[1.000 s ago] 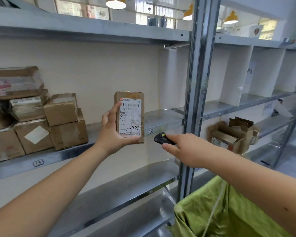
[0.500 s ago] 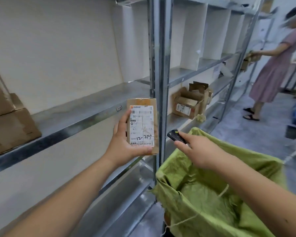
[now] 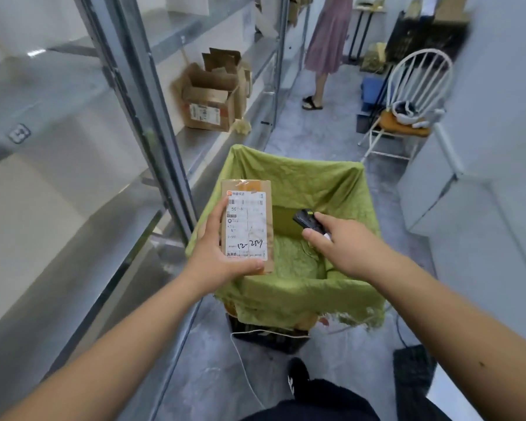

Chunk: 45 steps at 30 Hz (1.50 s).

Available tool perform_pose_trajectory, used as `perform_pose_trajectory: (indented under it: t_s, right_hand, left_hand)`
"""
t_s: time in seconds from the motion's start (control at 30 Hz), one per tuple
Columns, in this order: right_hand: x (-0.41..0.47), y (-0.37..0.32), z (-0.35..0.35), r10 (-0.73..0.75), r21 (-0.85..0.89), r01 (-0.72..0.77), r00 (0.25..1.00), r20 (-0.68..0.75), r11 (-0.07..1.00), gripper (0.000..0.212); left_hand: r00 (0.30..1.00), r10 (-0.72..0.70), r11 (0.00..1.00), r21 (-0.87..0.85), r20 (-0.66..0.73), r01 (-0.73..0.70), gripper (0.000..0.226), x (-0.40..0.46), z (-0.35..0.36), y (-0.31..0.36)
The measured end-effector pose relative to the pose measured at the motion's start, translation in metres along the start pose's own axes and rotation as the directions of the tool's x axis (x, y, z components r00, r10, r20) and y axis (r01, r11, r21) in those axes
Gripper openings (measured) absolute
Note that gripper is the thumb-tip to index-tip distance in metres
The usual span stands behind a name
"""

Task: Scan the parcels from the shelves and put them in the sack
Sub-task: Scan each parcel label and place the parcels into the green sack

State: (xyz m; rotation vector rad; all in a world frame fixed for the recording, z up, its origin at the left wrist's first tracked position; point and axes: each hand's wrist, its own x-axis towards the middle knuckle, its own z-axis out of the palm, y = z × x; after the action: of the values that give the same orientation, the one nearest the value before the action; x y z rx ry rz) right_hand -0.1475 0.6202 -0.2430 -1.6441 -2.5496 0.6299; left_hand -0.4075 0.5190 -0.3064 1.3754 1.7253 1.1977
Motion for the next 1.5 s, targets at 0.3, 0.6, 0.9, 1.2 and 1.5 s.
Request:
perform_pose_trajectory:
  t_s: [0.3,0.6,0.9,1.2,1.5]
  right_hand:
    - [0.042,0.071,0.007,0.089,0.040,-0.093,0.992,0.093,0.995,0.068]
    - [0.111,0.122,0.032,0.078,0.136,-0.119,0.958,0.275,0.984,0.063]
    - [0.154,0.130,0.046,0.159,0.172,-0.246,0.900,0.406,0.954,0.055]
    - [0.183,0.118,0.091,0.394,0.052,-0.484,0.766,0.508,0.874,0.062]
    - [0.194,0.115,0.130,0.485,-0.009,-0.575,0.680,0.550,0.818,0.056]
  left_hand:
    - [0.989,-0.129,0.991,0.051,0.077,0.125,0.134,0.049,0.060,-0.013]
    - [0.950,-0.308,0.945,0.135,0.044,0.299,0.133,0.102,0.107,-0.035]
    - [0.863,-0.455,0.880,0.258,0.221,0.399,0.138,0.165,0.130,-0.097]
    - [0.517,-0.570,0.819,0.490,0.639,0.298,0.152,0.235,0.156,-0.214]
    - [0.106,-0.549,0.834,0.537,0.829,0.127,0.109,0.198,0.191,-0.297]
